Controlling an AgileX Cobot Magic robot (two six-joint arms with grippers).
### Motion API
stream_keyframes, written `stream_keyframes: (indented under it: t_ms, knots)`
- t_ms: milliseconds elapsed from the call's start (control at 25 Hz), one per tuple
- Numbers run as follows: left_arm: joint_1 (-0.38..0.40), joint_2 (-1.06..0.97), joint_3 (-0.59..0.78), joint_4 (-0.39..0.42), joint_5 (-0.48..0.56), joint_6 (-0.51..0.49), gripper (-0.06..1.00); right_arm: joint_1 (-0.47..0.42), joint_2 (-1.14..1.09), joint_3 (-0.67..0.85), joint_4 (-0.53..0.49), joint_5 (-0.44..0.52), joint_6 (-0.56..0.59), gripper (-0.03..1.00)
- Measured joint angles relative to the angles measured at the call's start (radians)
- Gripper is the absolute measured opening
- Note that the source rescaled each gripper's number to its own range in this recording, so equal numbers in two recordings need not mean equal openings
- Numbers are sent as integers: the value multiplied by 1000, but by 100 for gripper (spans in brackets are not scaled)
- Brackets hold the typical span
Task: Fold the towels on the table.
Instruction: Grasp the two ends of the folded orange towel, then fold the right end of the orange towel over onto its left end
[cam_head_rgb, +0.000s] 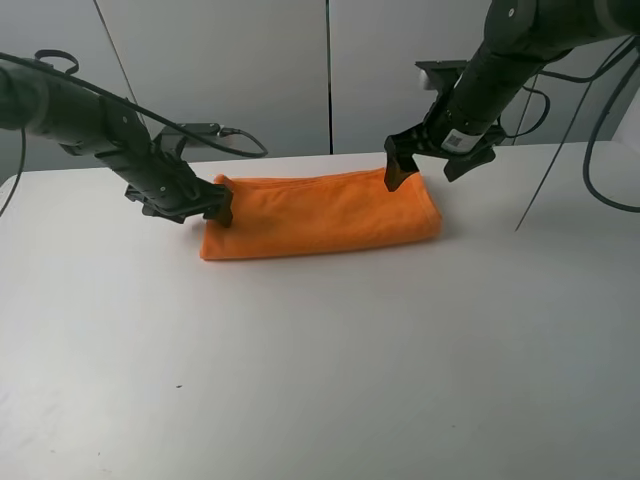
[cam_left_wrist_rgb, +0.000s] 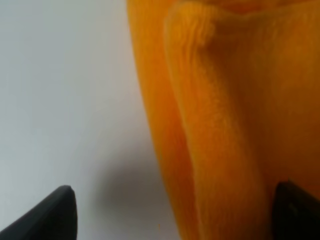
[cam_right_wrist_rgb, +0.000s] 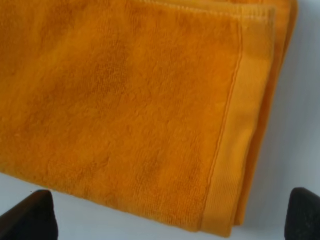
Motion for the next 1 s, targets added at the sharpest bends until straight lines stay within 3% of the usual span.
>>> stream_keyframes:
  t_ms: [280, 720, 1000]
  knots:
    - [0, 25, -10, -10, 0, 7, 99, -24, 54, -16, 47, -26, -66, 98]
    - [0, 26, -12, -10, 3, 23, 99, -181, 92, -18, 441, -5, -352, 98]
    - [0, 26, -12, -10, 5, 28, 99, -199, 159, -18, 464, -34, -366, 98]
